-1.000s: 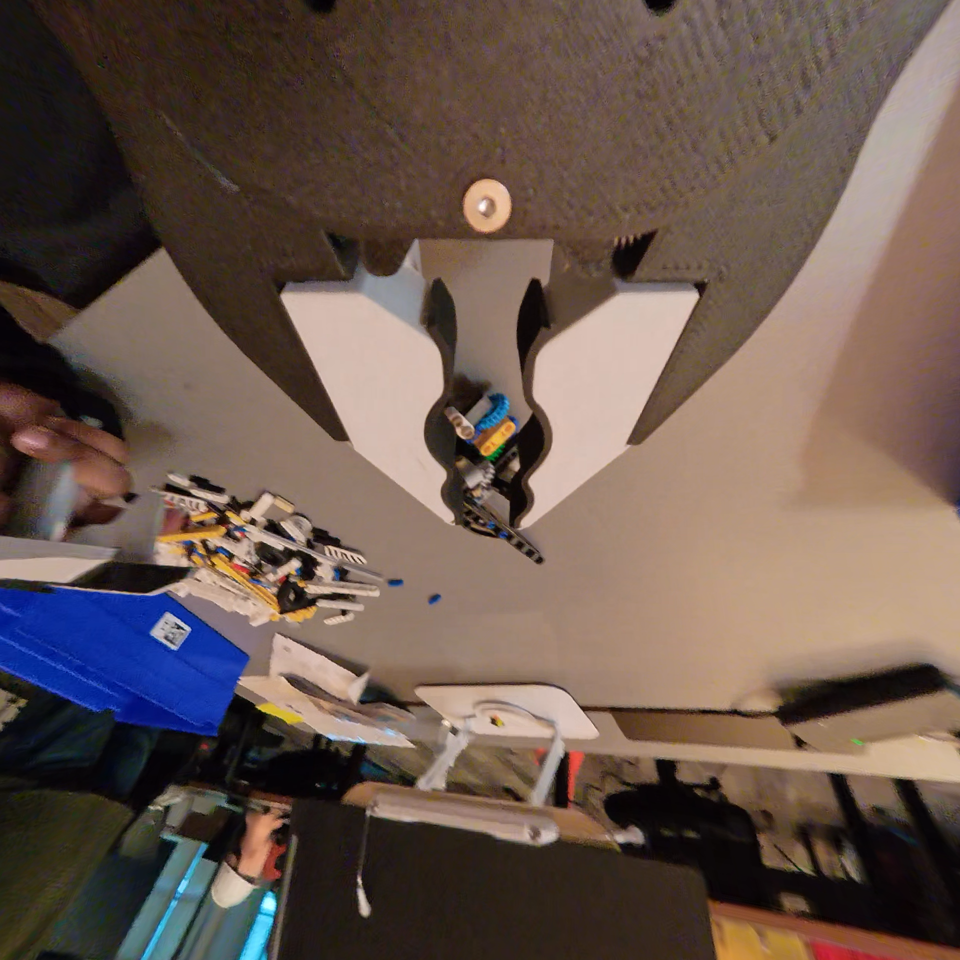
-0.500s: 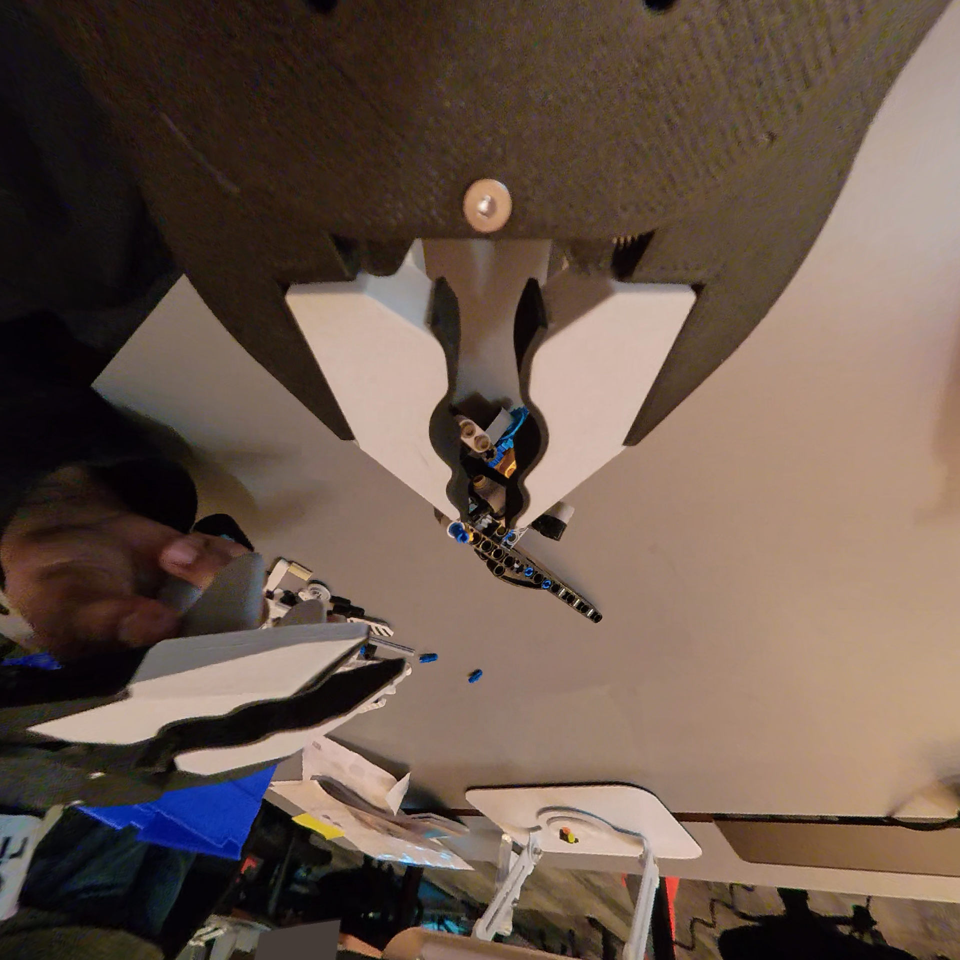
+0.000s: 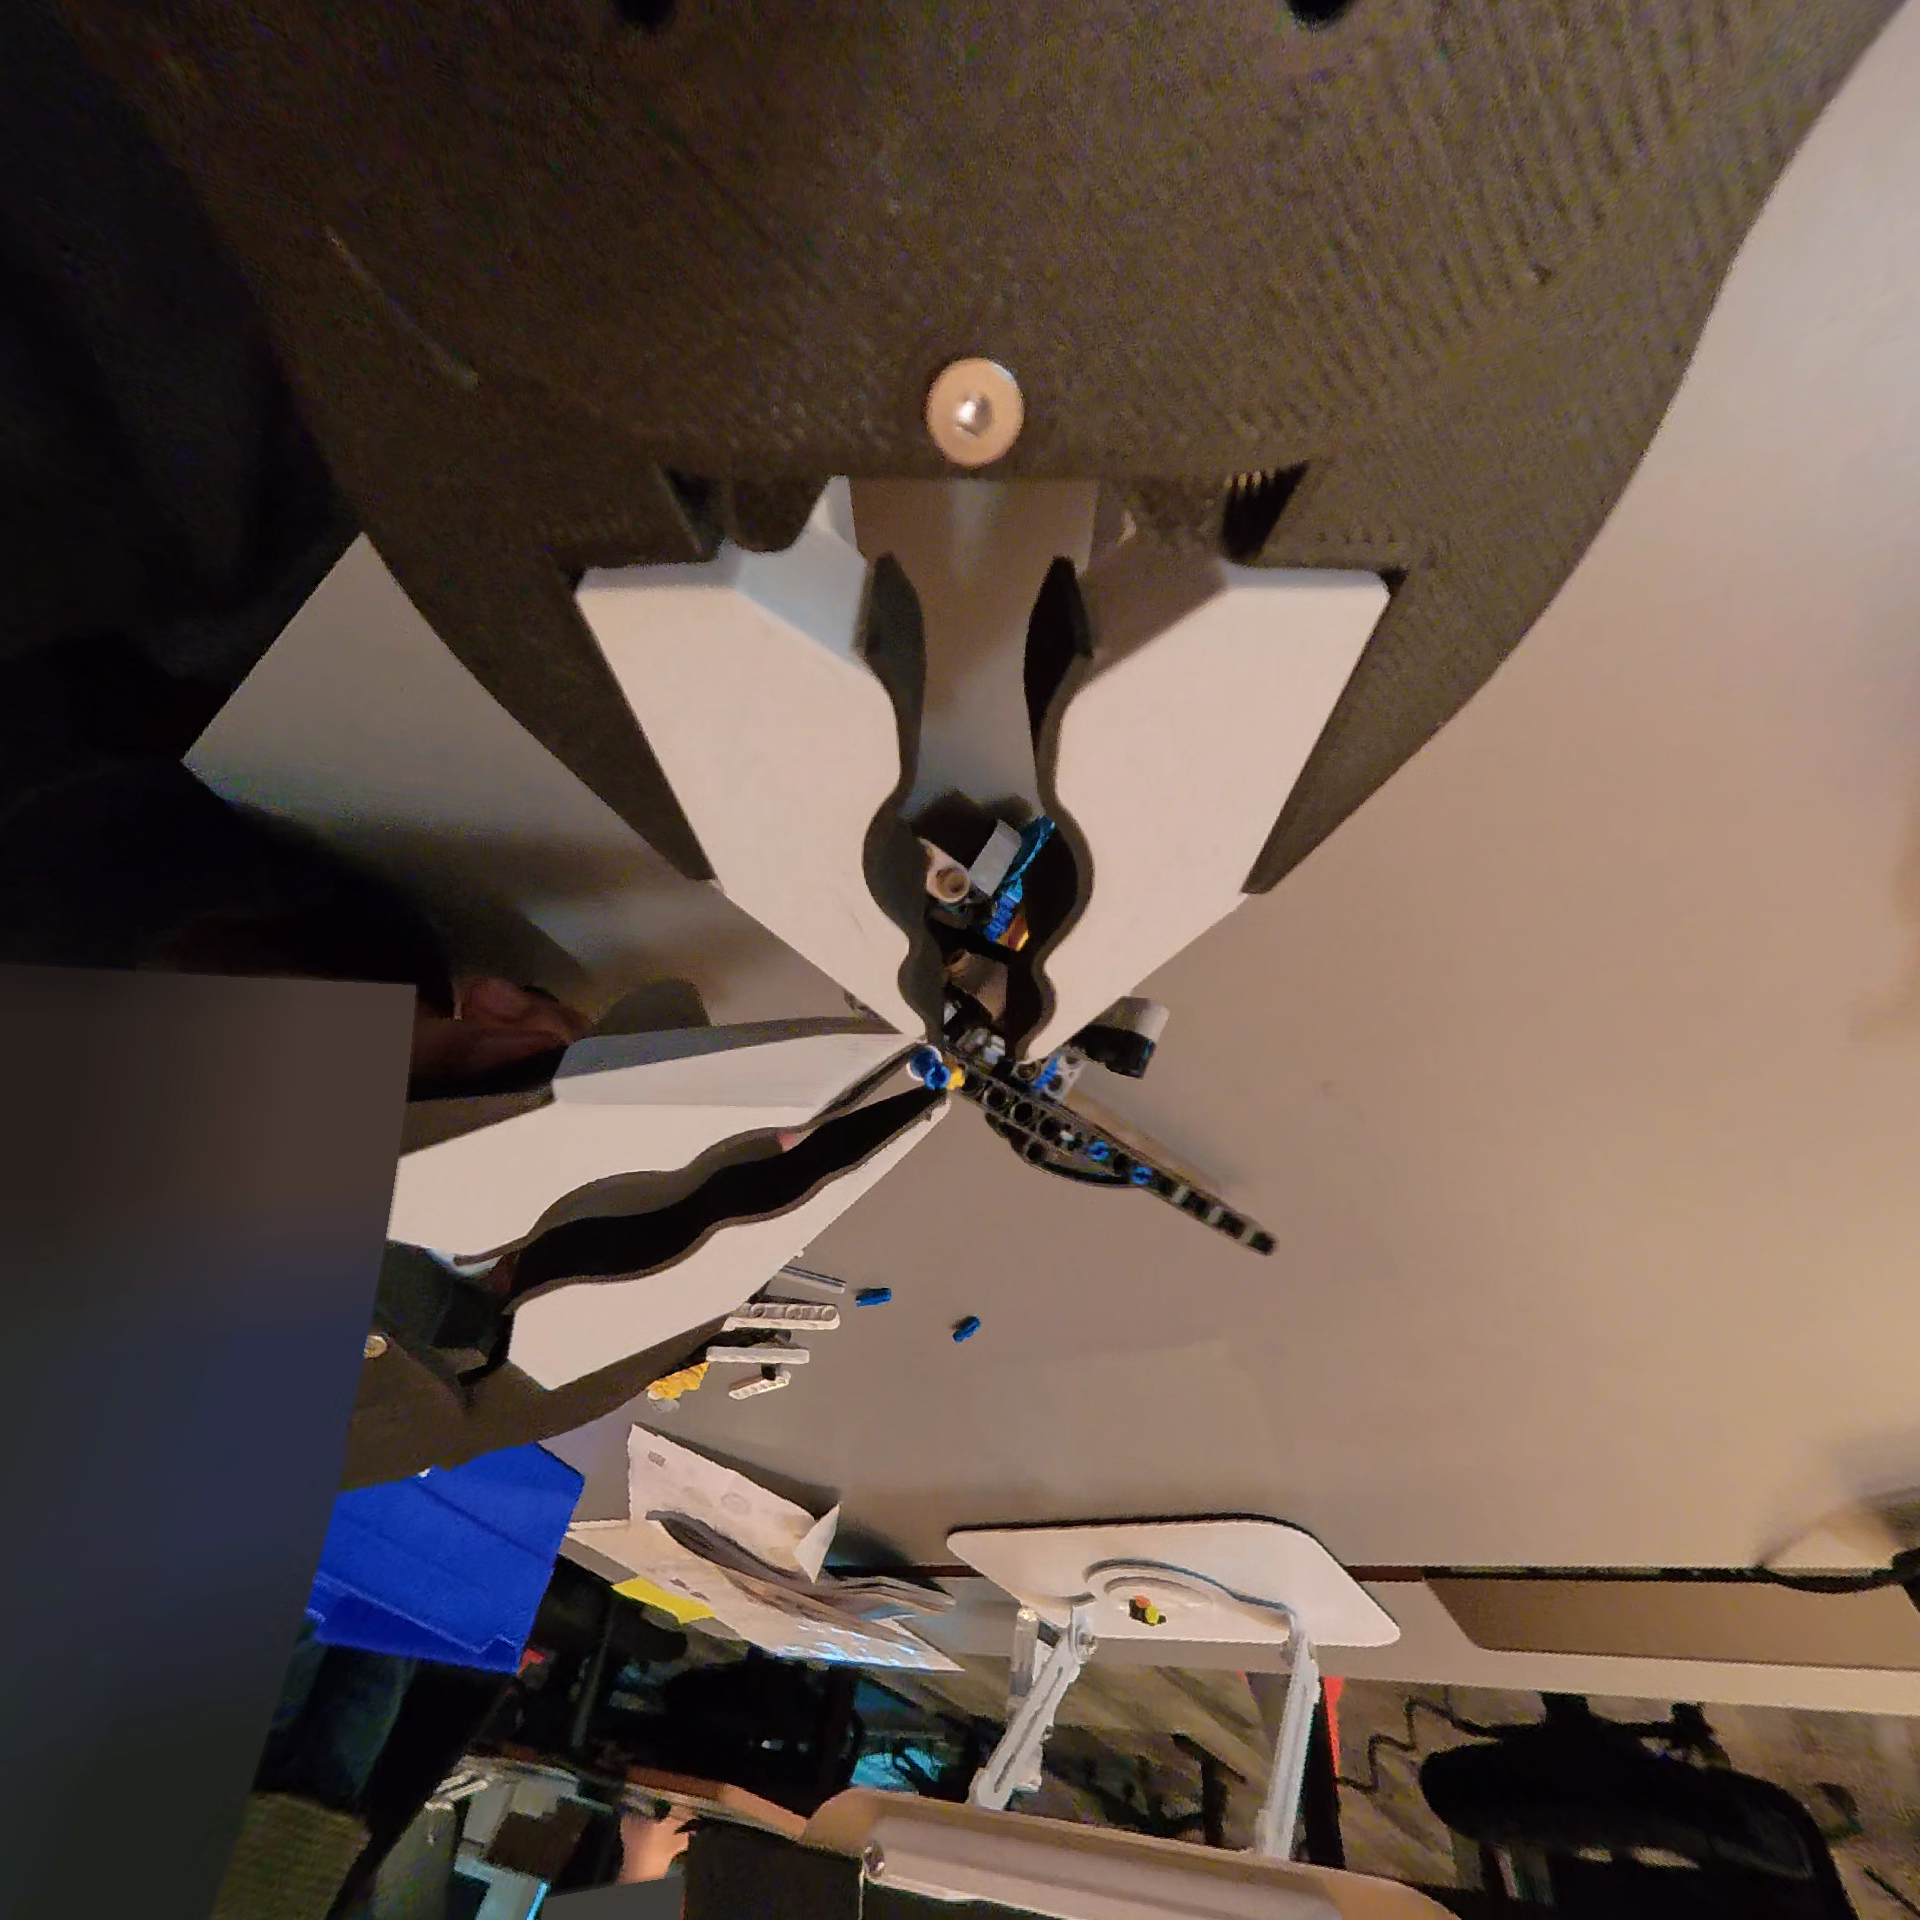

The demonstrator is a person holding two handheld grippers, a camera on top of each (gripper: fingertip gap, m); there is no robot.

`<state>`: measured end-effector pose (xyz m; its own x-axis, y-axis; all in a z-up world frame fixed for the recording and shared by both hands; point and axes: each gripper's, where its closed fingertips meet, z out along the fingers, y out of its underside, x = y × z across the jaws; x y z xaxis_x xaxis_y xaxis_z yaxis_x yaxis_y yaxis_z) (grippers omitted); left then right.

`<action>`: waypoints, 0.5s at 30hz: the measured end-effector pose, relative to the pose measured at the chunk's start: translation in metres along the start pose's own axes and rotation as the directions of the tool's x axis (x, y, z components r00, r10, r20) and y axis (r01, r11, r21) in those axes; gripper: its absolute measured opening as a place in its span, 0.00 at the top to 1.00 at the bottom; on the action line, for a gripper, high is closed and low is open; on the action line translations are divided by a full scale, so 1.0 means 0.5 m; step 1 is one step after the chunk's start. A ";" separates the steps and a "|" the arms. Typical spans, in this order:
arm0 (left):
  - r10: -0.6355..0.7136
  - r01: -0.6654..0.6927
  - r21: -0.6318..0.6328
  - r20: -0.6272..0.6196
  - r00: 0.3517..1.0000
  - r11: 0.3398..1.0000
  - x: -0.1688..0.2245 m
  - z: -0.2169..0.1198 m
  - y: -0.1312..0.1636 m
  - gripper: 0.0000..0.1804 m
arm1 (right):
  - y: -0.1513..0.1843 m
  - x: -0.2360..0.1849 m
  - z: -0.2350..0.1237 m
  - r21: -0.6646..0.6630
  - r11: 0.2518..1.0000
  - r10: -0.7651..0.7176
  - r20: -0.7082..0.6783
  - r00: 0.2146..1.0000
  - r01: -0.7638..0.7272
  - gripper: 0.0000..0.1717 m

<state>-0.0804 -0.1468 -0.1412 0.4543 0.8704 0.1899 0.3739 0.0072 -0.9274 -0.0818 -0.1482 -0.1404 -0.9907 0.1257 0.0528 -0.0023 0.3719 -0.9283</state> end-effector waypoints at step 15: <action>0.054 -0.058 0.033 0.109 0.993 0.998 -0.011 -0.004 -0.010 0.95 | -0.022 0.007 -0.009 0.042 0.985 0.163 0.051 0.985 -0.165 0.98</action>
<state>-0.0831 -0.1528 -0.1368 0.3829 0.9180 0.1032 0.3203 -0.0272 -0.9469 -0.0846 -0.1478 -0.1285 -0.9835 0.1373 -0.1178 0.1553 0.3068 -0.9390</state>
